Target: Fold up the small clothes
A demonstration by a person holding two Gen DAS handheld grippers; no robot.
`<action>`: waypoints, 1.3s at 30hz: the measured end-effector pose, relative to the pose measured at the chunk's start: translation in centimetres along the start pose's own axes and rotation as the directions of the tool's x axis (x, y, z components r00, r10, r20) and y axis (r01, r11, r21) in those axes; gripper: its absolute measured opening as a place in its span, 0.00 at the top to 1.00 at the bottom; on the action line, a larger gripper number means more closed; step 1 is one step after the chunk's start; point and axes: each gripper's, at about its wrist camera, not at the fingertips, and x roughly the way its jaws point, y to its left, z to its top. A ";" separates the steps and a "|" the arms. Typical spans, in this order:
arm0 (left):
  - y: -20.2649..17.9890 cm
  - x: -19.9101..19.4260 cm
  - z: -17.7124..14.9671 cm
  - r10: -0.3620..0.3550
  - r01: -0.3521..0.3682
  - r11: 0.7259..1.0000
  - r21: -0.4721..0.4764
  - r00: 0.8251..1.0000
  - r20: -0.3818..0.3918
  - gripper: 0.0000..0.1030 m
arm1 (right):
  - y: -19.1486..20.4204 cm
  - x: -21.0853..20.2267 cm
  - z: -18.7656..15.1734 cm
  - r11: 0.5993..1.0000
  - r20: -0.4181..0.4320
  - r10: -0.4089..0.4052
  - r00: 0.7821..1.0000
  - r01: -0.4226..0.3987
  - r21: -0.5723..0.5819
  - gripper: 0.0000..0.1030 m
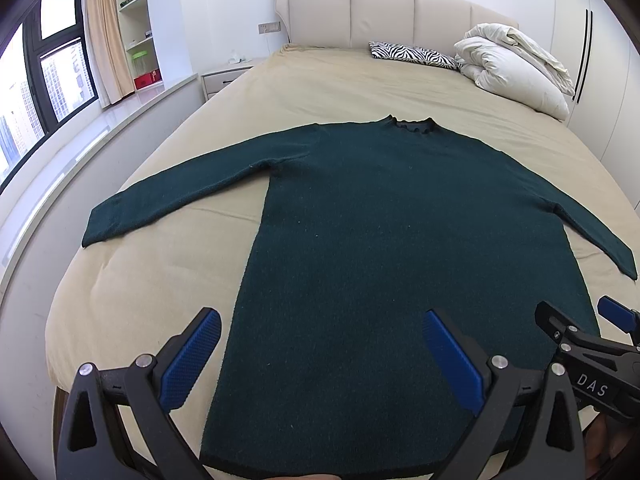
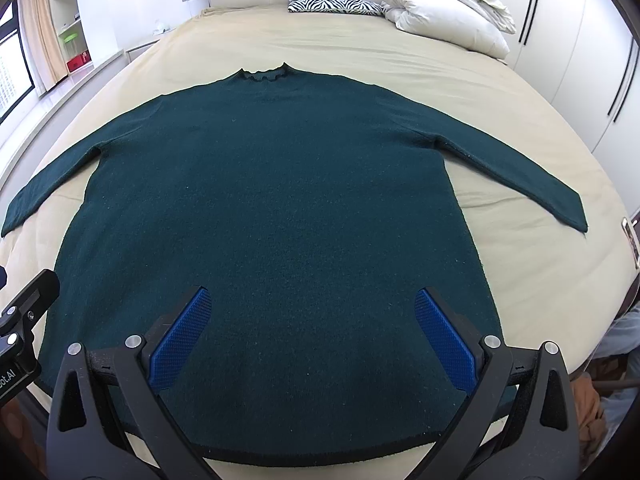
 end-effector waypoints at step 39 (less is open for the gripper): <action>0.0 0.2 -0.1 -0.001 0.001 1.000 0.000 1.000 -0.004 0.00 | 0.0 0.1 -0.5 1.000 -0.005 -0.001 1.000 0.001 -0.003 0.00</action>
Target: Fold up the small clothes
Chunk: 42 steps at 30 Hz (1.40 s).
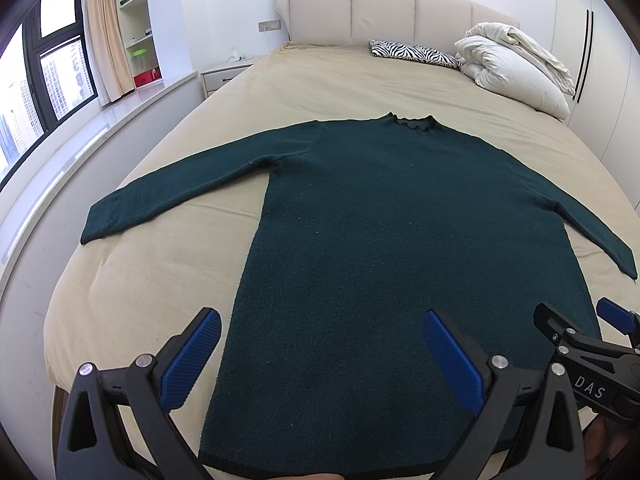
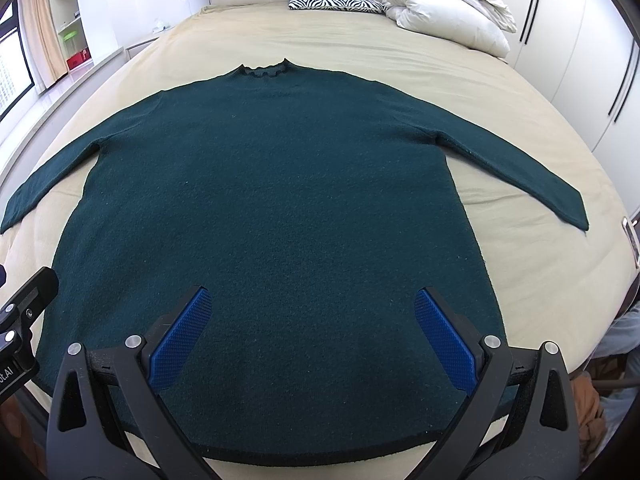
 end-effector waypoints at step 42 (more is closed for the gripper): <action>-0.1 -0.1 -0.3 -0.001 0.001 1.000 0.002 1.000 0.015 0.00 | 0.0 -0.2 0.1 1.000 0.011 -0.002 1.000 0.002 0.004 0.00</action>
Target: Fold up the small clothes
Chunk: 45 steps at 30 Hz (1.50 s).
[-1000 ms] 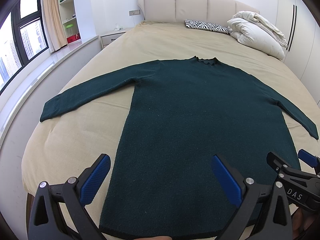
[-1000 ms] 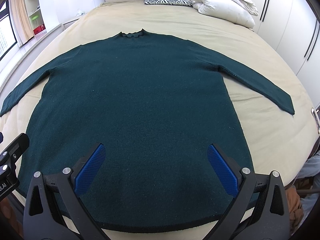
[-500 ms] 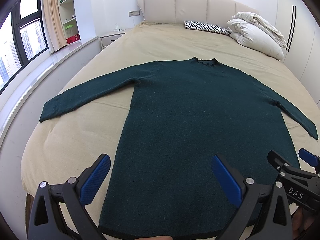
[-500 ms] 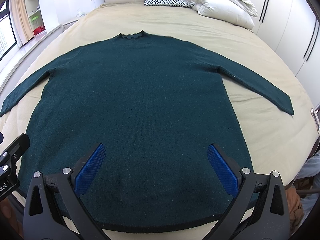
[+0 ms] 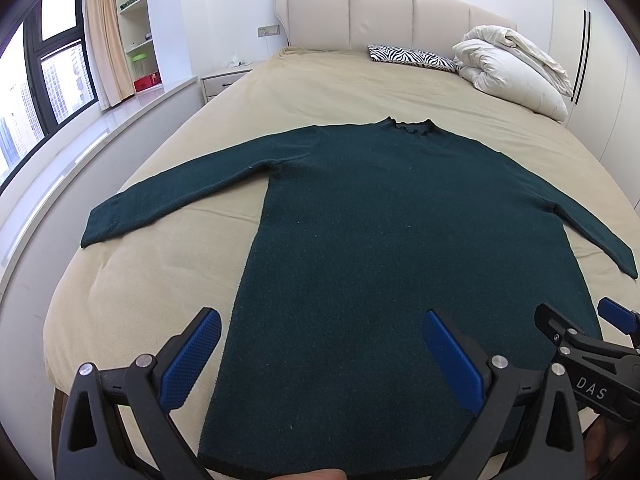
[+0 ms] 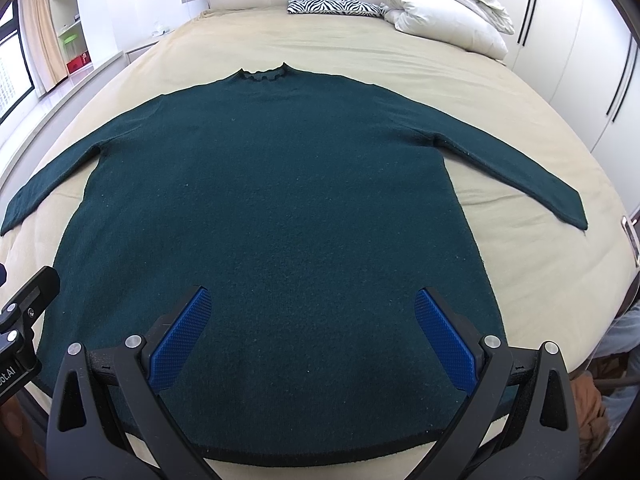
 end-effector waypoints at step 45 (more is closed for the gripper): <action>-7.3 9.3 6.8 -0.241 0.238 0.971 -0.041 0.962 -0.131 0.00 | -48.1 12.7 0.1 0.379 0.246 0.013 0.969 -0.232 0.896 0.44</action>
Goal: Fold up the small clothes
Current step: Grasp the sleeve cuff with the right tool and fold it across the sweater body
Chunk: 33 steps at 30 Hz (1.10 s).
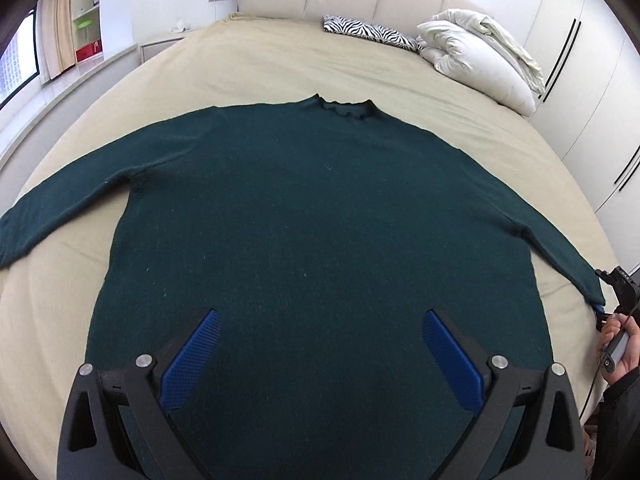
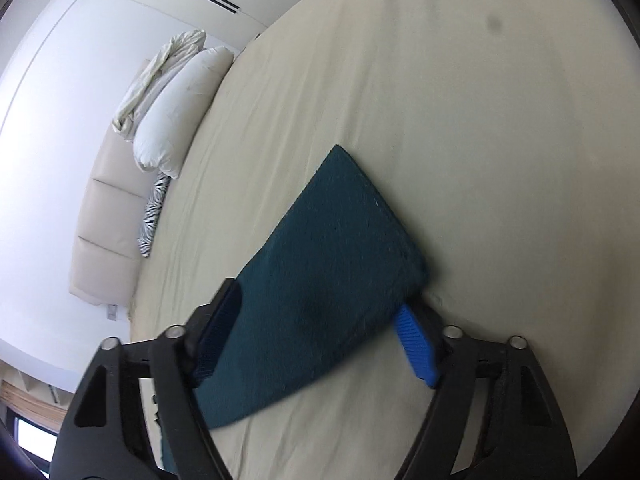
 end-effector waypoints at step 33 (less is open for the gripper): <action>0.4 11.5 7.0 -0.609 0.530 0.739 -0.416 0.789 -0.076 0.08 | 22.1 5.0 -34.1 0.593 -0.487 0.037 0.873 -0.412 -0.692 0.45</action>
